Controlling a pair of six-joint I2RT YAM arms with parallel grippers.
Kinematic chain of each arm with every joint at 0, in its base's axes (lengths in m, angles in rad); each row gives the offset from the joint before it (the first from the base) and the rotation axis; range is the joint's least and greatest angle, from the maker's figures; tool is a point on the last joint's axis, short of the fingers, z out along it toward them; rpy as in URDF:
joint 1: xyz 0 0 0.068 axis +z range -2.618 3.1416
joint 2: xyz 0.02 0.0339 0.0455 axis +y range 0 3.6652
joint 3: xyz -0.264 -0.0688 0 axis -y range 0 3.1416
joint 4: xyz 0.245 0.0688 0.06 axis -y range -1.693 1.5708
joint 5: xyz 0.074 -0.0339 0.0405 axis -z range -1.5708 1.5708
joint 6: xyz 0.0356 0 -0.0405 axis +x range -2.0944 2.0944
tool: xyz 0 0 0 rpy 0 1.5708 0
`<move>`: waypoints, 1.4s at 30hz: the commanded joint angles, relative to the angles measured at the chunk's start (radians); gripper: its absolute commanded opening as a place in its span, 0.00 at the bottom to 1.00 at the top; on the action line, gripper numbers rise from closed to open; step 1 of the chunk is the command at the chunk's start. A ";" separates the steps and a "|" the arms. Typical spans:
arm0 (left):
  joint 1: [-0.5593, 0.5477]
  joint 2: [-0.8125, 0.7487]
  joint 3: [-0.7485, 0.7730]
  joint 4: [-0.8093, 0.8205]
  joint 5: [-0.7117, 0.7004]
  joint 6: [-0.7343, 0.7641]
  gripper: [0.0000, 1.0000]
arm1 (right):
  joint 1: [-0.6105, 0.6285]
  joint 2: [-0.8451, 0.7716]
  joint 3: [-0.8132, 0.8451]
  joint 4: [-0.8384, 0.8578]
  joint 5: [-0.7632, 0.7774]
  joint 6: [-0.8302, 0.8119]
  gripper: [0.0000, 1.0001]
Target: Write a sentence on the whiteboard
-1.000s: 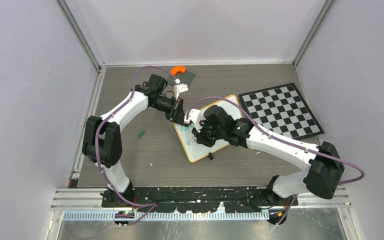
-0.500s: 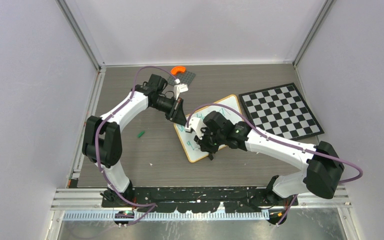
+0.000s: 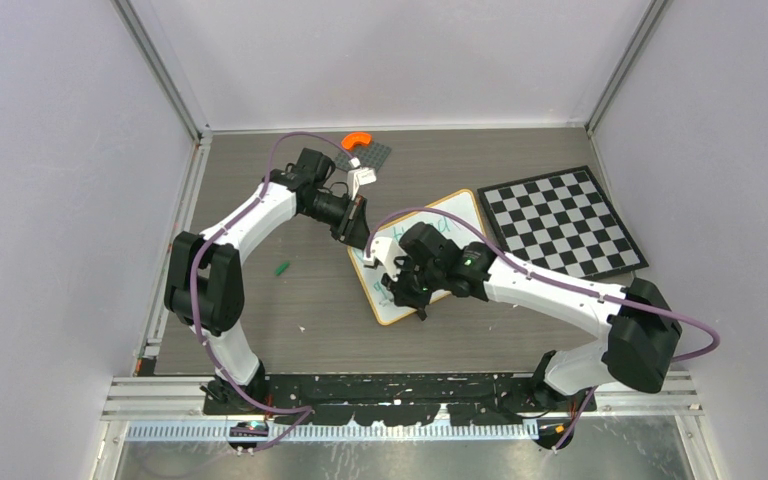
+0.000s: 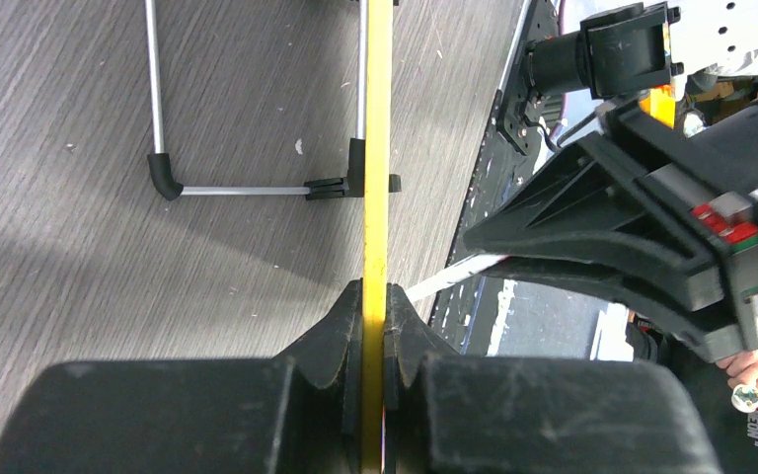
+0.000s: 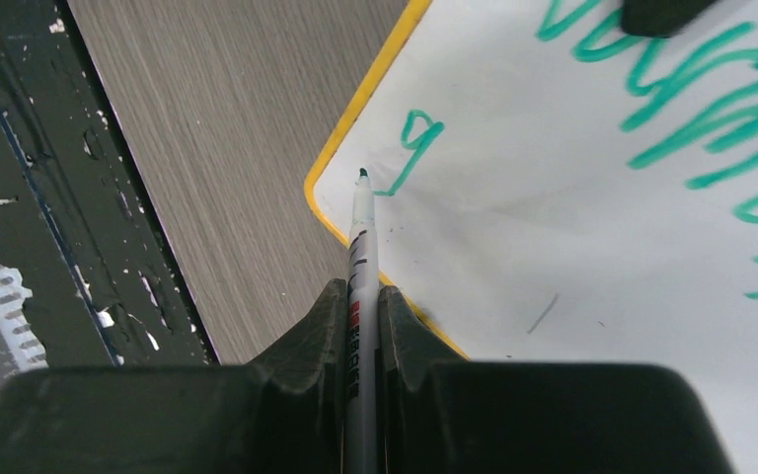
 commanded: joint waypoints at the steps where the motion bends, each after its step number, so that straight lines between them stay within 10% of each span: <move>1: -0.001 -0.019 0.021 -0.004 -0.019 0.008 0.00 | -0.037 -0.075 0.025 0.011 0.008 0.012 0.00; 42: -0.001 -0.015 0.028 -0.008 -0.024 0.014 0.00 | -0.062 0.010 0.064 -0.008 0.023 0.019 0.00</move>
